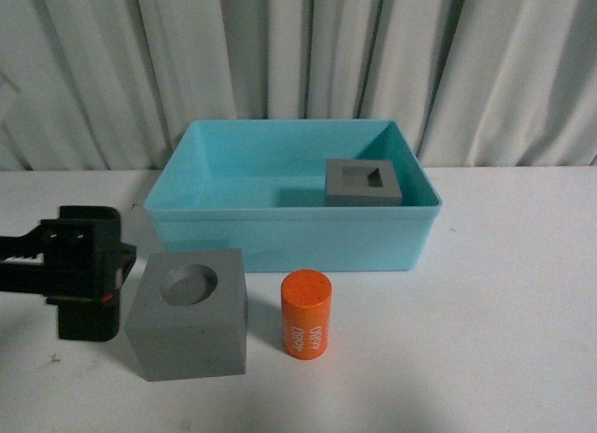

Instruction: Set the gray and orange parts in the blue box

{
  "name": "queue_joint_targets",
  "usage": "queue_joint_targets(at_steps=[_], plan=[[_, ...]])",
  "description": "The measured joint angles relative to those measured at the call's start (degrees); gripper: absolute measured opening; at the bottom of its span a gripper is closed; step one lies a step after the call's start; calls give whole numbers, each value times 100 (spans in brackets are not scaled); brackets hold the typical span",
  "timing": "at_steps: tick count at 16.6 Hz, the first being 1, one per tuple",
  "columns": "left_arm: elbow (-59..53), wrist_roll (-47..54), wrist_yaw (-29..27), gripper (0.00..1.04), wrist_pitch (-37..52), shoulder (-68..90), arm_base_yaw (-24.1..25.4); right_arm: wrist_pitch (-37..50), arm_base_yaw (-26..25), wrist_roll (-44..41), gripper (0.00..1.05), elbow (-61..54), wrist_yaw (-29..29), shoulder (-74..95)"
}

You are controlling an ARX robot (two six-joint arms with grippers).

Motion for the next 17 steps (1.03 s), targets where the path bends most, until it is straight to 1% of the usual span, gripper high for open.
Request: queue_joint_targets(at_steps=[1, 2, 3, 17], plan=[[369, 284, -42, 98, 549, 1082, -48, -2, 0, 0, 98, 0, 0, 0], [599, 557, -136, 98, 894, 1845, -170, 0, 0, 0, 98, 0, 0, 0], [688, 588, -146, 98, 942, 2048, -184, 0, 0, 0, 98, 0, 0, -2], [1178, 704, -240, 98, 1091, 2977, 11, 0, 0, 0, 98, 0, 0, 0]])
